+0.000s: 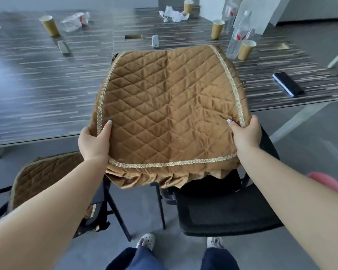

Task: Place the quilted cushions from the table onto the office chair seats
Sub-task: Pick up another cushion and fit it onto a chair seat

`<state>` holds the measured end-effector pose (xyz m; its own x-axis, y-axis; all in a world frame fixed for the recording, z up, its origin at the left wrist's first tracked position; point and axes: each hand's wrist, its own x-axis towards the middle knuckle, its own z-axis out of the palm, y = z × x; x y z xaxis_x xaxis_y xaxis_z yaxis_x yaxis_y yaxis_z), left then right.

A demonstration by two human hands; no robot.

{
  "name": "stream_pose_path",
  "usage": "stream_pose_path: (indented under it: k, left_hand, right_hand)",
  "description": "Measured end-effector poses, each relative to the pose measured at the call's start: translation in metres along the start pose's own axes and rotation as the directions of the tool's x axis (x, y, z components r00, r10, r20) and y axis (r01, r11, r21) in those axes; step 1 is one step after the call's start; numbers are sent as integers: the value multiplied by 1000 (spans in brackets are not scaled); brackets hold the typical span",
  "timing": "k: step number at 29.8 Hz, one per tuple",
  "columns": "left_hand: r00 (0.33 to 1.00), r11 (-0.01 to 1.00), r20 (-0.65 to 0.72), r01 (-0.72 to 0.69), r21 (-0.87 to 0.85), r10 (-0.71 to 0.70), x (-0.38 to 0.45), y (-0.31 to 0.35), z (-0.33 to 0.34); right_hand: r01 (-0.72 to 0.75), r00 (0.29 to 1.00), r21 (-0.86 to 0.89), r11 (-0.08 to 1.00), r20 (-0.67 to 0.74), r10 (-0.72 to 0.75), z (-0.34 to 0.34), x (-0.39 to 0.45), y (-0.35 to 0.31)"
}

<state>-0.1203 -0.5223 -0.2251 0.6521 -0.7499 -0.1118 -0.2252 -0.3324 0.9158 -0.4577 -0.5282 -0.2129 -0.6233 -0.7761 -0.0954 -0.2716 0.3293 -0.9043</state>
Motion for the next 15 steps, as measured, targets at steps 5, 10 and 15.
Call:
stream_pose_path:
  k: [5, 10, 15]
  left_hand:
    - [991, 999, -131, 29, 25, -26, -64, 5, 43]
    - [970, 987, -189, 162, 18, -156, -121, 5, 69]
    - [940, 962, -204, 272, -37, -273, -152, 9, 65]
  right_hand:
    - [87, 990, 2, 996, 111, -87, -41, 67, 8]
    - [281, 940, -18, 959, 207, -272, -73, 106, -11]
    - [493, 815, 55, 868, 320, -483, -84, 126, -46]
